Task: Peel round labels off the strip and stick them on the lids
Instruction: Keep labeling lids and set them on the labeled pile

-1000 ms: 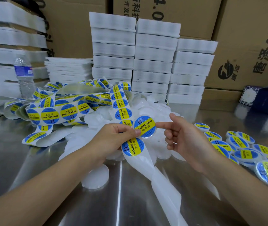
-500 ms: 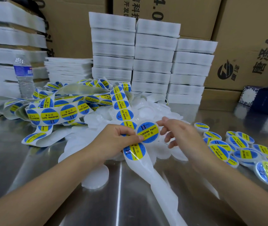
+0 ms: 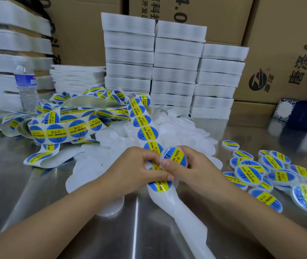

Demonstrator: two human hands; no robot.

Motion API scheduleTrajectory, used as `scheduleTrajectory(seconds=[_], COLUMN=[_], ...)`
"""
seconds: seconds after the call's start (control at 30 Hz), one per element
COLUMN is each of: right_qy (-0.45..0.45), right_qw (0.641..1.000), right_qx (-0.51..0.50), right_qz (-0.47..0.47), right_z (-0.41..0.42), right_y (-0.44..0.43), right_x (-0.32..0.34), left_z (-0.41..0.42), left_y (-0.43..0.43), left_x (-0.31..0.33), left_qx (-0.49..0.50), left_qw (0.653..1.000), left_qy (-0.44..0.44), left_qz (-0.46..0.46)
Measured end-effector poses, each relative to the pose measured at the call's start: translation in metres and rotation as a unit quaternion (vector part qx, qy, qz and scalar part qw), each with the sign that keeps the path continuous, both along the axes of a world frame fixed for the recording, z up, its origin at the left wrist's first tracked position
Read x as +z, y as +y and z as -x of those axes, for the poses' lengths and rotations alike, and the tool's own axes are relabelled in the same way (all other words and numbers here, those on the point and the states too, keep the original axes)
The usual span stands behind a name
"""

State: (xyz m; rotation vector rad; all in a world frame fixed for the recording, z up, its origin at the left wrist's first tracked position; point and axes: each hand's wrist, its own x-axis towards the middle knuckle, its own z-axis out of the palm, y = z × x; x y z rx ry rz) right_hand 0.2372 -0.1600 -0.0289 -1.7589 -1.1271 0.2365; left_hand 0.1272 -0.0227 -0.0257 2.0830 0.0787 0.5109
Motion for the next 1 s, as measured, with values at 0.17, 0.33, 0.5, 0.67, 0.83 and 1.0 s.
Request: scheduleTrajectory(seconds=[0.17, 0.33, 0.5, 0.67, 0.83, 1.0], right_qy=[0.000, 0.015, 0.005, -0.024, -0.034, -0.020], right_qw=[1.000, 0.999, 0.998, 0.996, 0.996, 0.996], right_qx=[-0.002, -0.029, -0.060, -0.079, -0.083, -0.081], right_qz=[0.009, -0.014, 0.003, 0.021, 0.024, 0.014], right_z=[0.0025, 0.0044, 0.0060, 0.0047, 0.0047, 0.0036], right_y=[-0.0005, 0.0007, 0.0009, 0.0018, 0.0009, 0.0001], right_x=[-0.0003, 0.0009, 0.0017, 0.0025, 0.0042, 0.0053], left_z=[0.0014, 0.0016, 0.0005, 0.0006, -0.0001, 0.0007], left_y=[-0.0017, -0.0035, -0.0031, -0.0002, -0.0009, -0.0023], left_x=[0.0002, -0.0009, -0.0028, -0.0063, -0.0057, -0.0040], left_qx=[0.032, 0.039, 0.035, 0.039, 0.041, 0.036], left_qw=[0.996, 0.996, 0.996, 0.995, 0.996, 0.996], left_qy=[-0.016, -0.015, -0.016, -0.006, 0.004, 0.000], left_qz=[-0.079, -0.076, -0.081, -0.088, -0.085, -0.083])
